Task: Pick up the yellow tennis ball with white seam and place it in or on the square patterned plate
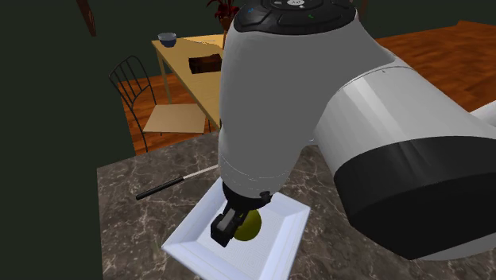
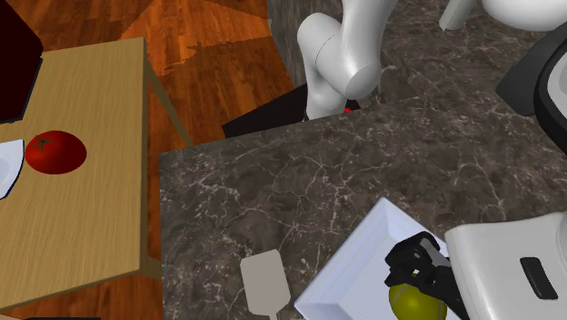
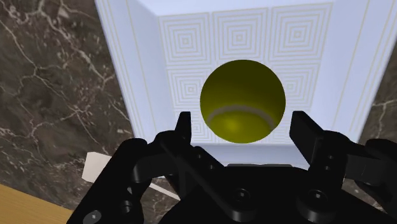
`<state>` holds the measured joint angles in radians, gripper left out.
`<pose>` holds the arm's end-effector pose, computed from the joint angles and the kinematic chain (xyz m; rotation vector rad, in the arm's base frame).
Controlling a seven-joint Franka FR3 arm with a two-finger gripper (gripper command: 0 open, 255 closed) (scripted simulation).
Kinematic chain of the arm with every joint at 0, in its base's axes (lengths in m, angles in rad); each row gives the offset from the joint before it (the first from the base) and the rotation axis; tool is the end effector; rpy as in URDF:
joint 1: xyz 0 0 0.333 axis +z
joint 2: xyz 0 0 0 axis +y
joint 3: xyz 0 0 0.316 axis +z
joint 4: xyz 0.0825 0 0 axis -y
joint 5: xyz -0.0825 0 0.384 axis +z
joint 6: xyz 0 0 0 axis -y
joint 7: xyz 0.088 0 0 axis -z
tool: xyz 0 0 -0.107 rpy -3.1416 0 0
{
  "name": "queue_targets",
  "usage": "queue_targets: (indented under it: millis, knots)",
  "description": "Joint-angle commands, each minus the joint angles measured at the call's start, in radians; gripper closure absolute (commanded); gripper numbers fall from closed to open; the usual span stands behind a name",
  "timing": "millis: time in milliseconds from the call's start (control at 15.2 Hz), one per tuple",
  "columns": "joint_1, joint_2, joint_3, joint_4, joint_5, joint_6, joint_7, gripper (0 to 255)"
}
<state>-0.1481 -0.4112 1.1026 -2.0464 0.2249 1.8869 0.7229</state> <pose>0.2378 0.4524 0.5107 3.0586 0.2095 0.2163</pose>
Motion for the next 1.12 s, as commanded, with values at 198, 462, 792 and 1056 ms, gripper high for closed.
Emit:
queue_targets:
  millis: [198,462,792,1056]
  knots:
    - [0.0,0.0,0.0,0.0,0.0,0.0,0.0,0]
    - [0.008,-0.009,-0.029,0.091,-0.003,-0.101,0.0,0]
    - [0.008,-0.009,-0.034,0.117,-0.005,-0.127,0.001,0]
    - [0.008,-0.009,-0.034,0.117,-0.005,-0.127,0.001,0]
